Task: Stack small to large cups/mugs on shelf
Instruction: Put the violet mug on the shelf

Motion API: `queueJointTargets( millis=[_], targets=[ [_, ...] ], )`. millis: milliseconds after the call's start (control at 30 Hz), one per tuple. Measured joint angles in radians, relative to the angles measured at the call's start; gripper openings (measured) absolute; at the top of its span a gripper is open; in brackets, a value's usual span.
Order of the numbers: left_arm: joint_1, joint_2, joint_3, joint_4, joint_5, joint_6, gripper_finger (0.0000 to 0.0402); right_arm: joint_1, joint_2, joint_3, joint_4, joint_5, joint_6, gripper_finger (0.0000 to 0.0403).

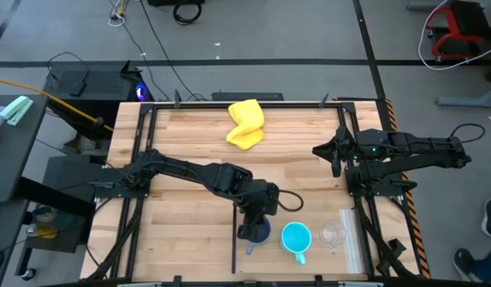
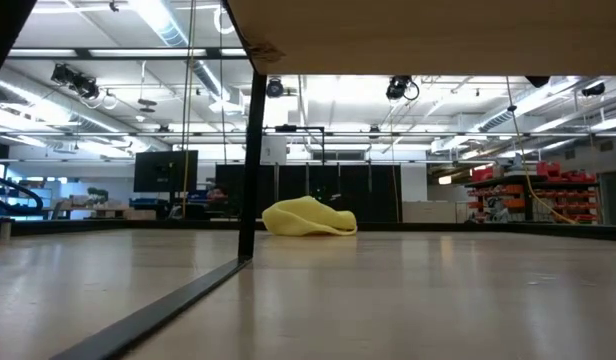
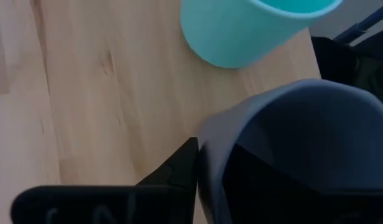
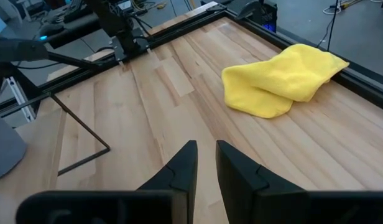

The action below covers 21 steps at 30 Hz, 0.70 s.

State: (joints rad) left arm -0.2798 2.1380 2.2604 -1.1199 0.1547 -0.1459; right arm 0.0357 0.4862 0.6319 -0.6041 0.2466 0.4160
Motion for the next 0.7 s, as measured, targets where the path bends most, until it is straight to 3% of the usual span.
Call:
queueJointTargets(
  millis=[700],
  targets=[
    [-0.024, -0.036, 0.095, 0.034, 0.006, 0.041, 0.0131, 0.0, -0.001, 0.0, 0.0, 0.0, 0.0, 0.0066]
  ],
)
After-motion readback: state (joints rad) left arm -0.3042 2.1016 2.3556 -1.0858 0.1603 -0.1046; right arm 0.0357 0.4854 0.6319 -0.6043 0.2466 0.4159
